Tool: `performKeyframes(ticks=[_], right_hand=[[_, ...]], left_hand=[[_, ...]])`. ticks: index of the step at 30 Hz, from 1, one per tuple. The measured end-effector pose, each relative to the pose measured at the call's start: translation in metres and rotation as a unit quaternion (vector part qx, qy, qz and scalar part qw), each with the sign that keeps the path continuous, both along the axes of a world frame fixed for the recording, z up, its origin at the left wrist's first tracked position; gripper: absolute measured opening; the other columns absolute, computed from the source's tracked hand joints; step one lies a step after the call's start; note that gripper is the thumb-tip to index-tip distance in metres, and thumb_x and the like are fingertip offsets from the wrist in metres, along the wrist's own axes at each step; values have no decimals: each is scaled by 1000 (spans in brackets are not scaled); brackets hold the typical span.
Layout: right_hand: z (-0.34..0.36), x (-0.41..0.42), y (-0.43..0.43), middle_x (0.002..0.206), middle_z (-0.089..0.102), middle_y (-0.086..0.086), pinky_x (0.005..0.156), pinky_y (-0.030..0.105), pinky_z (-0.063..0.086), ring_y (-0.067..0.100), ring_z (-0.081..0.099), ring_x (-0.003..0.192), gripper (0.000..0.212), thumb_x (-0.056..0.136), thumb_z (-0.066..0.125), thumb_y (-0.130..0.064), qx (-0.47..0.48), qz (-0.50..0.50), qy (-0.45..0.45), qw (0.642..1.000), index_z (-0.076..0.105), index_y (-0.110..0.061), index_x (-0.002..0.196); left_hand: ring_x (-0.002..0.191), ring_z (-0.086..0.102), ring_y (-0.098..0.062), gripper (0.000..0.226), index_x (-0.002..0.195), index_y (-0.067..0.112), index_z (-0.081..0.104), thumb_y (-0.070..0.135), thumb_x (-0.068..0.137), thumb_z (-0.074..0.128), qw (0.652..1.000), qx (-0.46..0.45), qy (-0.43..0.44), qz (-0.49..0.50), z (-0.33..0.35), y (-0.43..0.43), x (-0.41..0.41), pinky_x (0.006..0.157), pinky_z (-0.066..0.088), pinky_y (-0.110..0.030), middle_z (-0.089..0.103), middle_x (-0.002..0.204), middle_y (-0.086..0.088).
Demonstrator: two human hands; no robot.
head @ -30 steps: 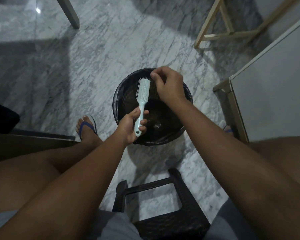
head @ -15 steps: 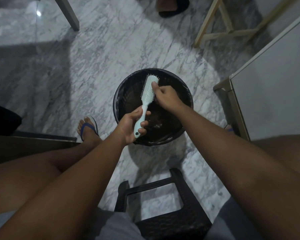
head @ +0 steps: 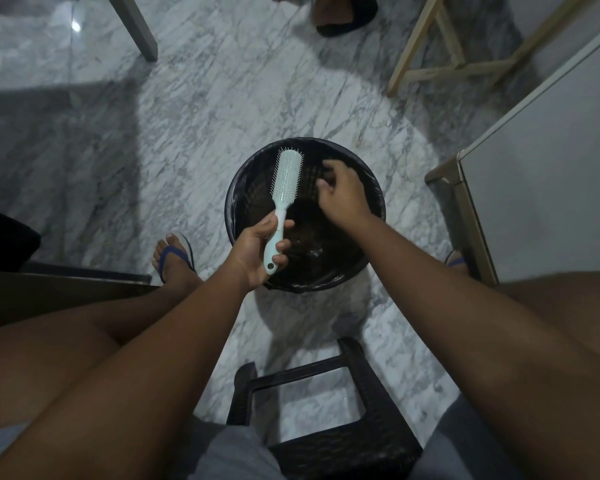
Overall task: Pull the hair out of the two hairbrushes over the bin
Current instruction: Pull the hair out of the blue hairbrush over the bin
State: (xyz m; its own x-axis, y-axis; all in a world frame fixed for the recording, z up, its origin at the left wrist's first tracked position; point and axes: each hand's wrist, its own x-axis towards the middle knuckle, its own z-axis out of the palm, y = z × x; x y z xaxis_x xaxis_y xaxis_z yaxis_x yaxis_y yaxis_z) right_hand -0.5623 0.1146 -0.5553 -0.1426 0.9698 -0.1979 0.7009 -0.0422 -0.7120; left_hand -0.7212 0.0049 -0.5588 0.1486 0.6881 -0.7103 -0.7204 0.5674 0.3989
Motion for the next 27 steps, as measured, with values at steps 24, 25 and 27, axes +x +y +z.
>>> performKeyframes(ticks=[24,25,27], right_hand=[[39,-10,45,92,75,6,83,36,60,16,74,79,21,97,54,-11,46,-123,110,985,74,-6,99],[41,-13,45,105,74,8,94,33,55,19,72,95,24,98,53,-13,36,-114,92,989,71,-5,112],[51,-20,38,127,65,11,103,32,47,23,61,118,46,95,61,-36,-7,-51,38,998,61,-6,129]], left_hand=[[58,42,-9,35,134,21,55,16,101,43,997,37,25,-56,7,2,7,39,32,-17,59,100,-2],[58,43,-9,35,132,22,56,16,101,43,997,36,26,-57,6,1,7,40,32,-17,59,101,-2],[58,42,-9,34,129,25,58,16,101,42,996,35,41,-66,5,1,9,41,31,-17,59,101,-1]])
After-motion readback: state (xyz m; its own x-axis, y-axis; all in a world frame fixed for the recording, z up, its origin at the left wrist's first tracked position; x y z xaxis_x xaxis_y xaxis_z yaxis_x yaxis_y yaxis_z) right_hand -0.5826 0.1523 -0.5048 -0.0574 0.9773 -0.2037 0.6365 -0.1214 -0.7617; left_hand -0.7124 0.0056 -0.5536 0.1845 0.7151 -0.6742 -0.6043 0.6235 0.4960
